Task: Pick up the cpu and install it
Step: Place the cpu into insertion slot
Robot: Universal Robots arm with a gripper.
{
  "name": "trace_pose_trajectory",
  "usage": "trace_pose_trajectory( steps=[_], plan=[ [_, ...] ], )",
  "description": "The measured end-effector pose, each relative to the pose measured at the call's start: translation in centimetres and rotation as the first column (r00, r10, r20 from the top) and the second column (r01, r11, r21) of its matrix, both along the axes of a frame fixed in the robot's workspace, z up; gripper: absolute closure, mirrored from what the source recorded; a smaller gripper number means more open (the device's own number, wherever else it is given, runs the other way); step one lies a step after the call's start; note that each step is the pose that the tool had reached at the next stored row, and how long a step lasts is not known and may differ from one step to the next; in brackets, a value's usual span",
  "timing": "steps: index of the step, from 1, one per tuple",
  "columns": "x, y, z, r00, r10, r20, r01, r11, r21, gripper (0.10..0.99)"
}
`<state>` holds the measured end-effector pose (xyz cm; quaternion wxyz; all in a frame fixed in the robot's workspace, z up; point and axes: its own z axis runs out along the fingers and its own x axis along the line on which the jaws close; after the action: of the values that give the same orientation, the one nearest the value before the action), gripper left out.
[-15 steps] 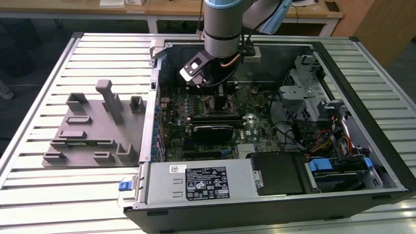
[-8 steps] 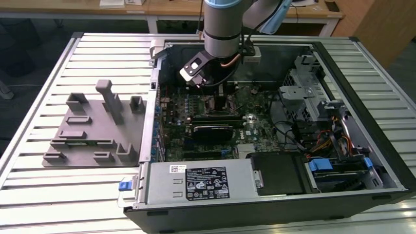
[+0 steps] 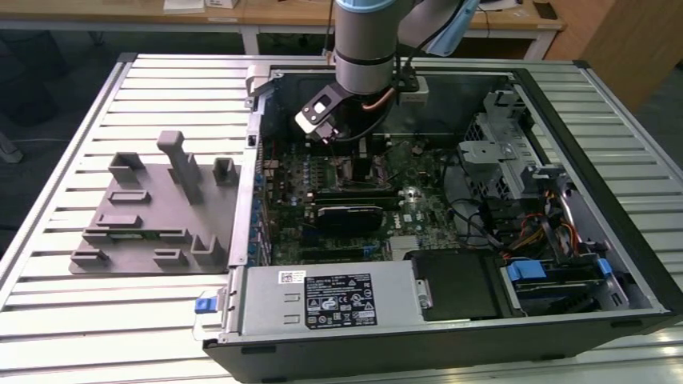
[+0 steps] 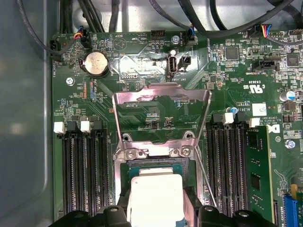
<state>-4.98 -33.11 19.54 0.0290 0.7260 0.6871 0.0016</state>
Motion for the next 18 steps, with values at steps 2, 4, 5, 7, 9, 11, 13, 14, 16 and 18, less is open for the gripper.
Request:
trace_pose_trajectory(
  steps=[2,4,5,7,9,11,13,14,16,18],
  plan=[
    [0.00,-0.01,0.01,1.0000,0.000,-0.0001,0.000,1.0000,-0.006,0.561],
    [0.11,-0.01,0.01,1.0000,0.000,-0.0002,0.000,1.0000,-0.010,0.561],
    [0.21,0.00,0.02,1.0000,0.000,-0.0004,0.000,1.0000,-0.010,0.561],
    [0.37,0.00,0.00,1.0000,0.000,0.0000,0.000,1.0000,-0.009,0.561],
    [0.40,0.00,0.00,1.0000,0.000,0.0001,0.000,1.0000,-0.009,0.561],
    [0.47,0.00,0.00,1.0000,0.000,0.0000,0.000,1.0000,-0.009,0.561],
    [0.47,0.00,0.00,1.0000,0.001,0.0000,-0.001,1.0000,-0.009,0.561],
    [0.47,0.00,0.00,1.0000,0.003,0.0000,-0.003,1.0000,-0.009,0.561],
    [0.47,0.00,0.00,1.0000,0.006,0.0001,-0.006,0.9999,-0.009,0.561],
    [0.47,0.00,0.02,0.9998,0.022,0.0000,-0.022,0.9997,-0.009,0.561]
  ],
)
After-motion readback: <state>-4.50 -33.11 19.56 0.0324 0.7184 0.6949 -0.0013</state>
